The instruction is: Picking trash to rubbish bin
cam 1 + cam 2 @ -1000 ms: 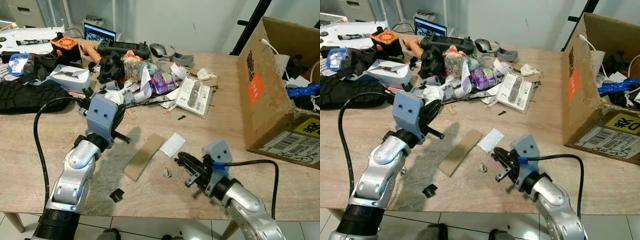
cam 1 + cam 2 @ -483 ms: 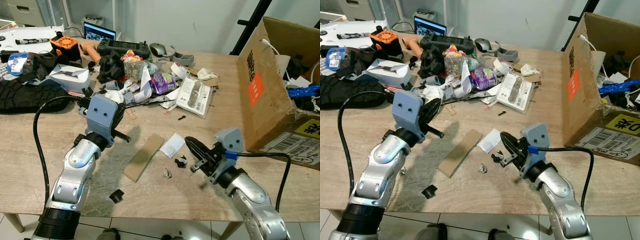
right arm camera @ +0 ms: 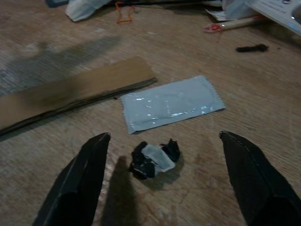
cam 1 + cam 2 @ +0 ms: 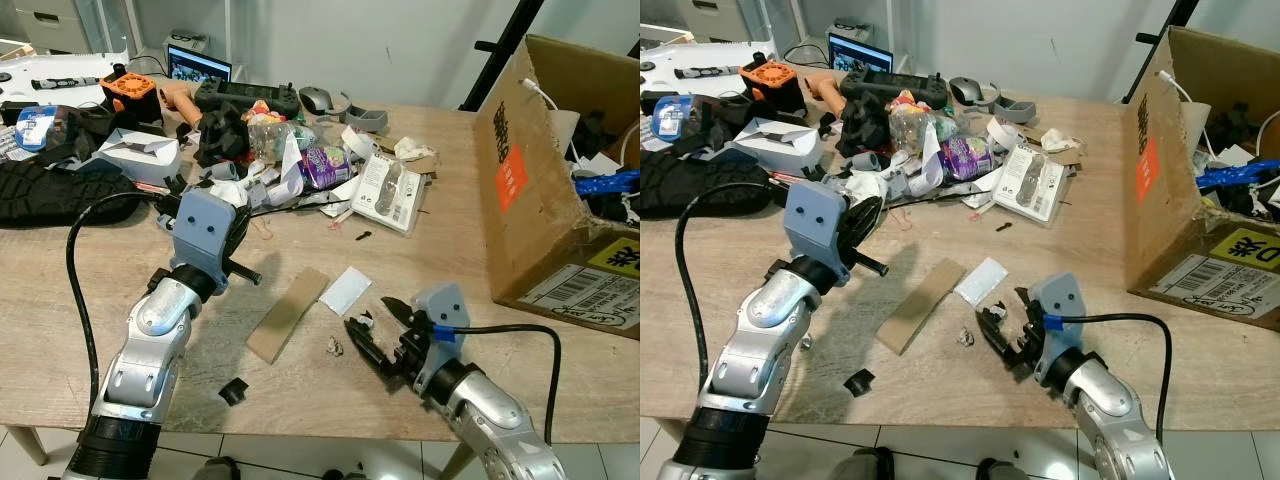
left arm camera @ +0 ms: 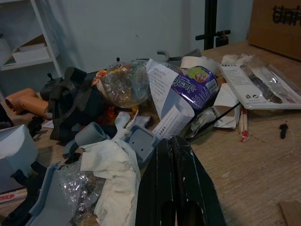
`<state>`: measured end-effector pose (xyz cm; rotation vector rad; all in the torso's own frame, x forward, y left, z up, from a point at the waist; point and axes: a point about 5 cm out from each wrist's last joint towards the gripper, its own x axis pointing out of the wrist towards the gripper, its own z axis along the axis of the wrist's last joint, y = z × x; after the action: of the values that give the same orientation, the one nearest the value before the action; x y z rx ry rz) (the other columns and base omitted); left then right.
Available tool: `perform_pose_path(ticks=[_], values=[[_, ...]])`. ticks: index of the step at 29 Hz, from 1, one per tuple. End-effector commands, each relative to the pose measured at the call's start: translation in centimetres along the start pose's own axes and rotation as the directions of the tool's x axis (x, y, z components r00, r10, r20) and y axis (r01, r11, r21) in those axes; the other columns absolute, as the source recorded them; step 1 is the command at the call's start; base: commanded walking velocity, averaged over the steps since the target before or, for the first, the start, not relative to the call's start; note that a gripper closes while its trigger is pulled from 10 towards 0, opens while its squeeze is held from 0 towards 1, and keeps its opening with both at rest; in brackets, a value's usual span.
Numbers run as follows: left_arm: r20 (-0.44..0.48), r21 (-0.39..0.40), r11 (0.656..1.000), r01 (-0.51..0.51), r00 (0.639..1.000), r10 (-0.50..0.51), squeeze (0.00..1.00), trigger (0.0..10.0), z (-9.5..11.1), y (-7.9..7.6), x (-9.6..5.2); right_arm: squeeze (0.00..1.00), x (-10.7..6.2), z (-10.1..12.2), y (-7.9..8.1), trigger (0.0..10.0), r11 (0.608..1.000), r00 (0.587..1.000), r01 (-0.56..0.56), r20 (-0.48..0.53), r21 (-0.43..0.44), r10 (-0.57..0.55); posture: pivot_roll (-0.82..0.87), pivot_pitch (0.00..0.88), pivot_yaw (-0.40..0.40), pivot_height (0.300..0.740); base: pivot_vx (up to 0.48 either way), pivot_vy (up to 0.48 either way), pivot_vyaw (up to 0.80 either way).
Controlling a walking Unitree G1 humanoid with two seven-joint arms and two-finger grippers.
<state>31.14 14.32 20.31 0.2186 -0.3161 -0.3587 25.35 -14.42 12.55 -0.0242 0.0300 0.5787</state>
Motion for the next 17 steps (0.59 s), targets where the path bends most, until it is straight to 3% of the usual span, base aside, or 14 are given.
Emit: perform_pose_path(ticks=[1, 5, 6, 7, 16, 17], values=[[-0.014, -0.003, 1.000, 0.011, 1.000, -0.011, 0.00, 10.0, -0.3, -0.2, -0.1, 1.00, -0.1, -0.3, -0.1, 10.0, 1.000, 1.000, -0.003, -0.002, 0.005, 0.003, 0.03, 0.227, -0.069, 0.740, 0.000, 0.000, 0.00], [-0.008, -0.004, 1.000, 0.012, 1.000, -0.012, 0.00, 10.0, -0.2, -0.2, -0.2, 0.94, 0.3, -0.8, -0.2, 10.0, 1.000, 1.000, -0.001, -0.009, -0.009, 0.001, 0.04, 0.197, -0.065, 0.740, 0.000, 0.000, 0.00], [-0.008, -0.002, 1.000, 0.013, 1.000, -0.013, 0.00, 10.0, -0.2, -0.2, -0.1, 0.07, 0.6, -0.9, -0.3, 10.0, 1.000, 1.000, -0.004, -0.012, -0.015, 0.004, 0.04, 0.208, -0.067, 0.740, 0.000, 0.000, 0.00], [-0.008, -0.002, 1.000, 0.013, 1.000, -0.013, 0.00, 10.0, -0.2, -0.2, 0.0, 0.00, 0.8, -1.2, -0.4, 10.0, 1.000, 1.000, -0.017, -0.019, -0.020, 0.016, 0.04, 0.217, -0.067, 0.740, 0.000, 0.000, 0.00], [-0.003, 0.004, 1.000, 0.012, 1.000, -0.012, 0.00, 10.0, -0.1, 0.0, 0.0, 0.00, 1.7, -2.4, -0.7, 10.0, 0.997, 0.995, -0.075, -0.060, -0.020, 0.073, 0.05, 0.195, -0.065, 0.740, 0.000, 0.000, 0.00], [-0.003, 0.007, 1.000, 0.013, 1.000, -0.013, 0.00, 10.0, -0.1, 0.0, 0.0, 0.00, 1.7, -2.5, -0.5, 9.3, 0.996, 0.994, -0.092, -0.067, -0.014, 0.091, 0.06, 0.182, -0.068, 0.740, 0.000, 0.000, 0.00]])
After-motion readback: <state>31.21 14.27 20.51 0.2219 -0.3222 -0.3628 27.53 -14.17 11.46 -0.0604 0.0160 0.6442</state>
